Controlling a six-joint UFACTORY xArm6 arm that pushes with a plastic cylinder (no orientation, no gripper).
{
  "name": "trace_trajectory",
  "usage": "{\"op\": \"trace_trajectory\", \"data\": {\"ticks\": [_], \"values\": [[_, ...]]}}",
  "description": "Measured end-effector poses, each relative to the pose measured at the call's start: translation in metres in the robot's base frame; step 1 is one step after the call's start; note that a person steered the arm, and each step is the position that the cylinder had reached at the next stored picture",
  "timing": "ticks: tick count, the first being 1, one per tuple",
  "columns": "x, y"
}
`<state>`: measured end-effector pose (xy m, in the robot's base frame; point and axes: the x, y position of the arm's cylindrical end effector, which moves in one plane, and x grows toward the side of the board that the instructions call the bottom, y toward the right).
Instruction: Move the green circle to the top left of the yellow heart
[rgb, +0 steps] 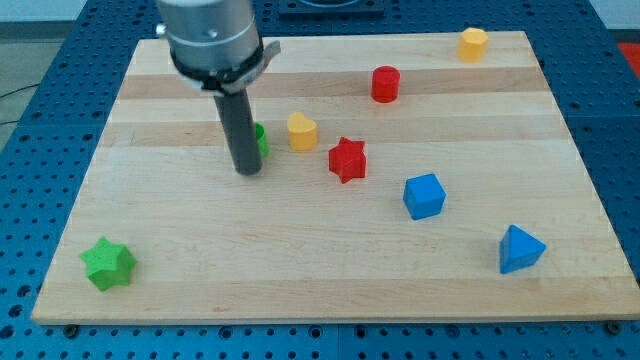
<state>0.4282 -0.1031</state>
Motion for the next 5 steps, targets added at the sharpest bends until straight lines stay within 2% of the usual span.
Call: {"op": "trace_trajectory", "data": {"ticks": [4, 5], "values": [[-0.026, 0.026], [-0.063, 0.013]]}}
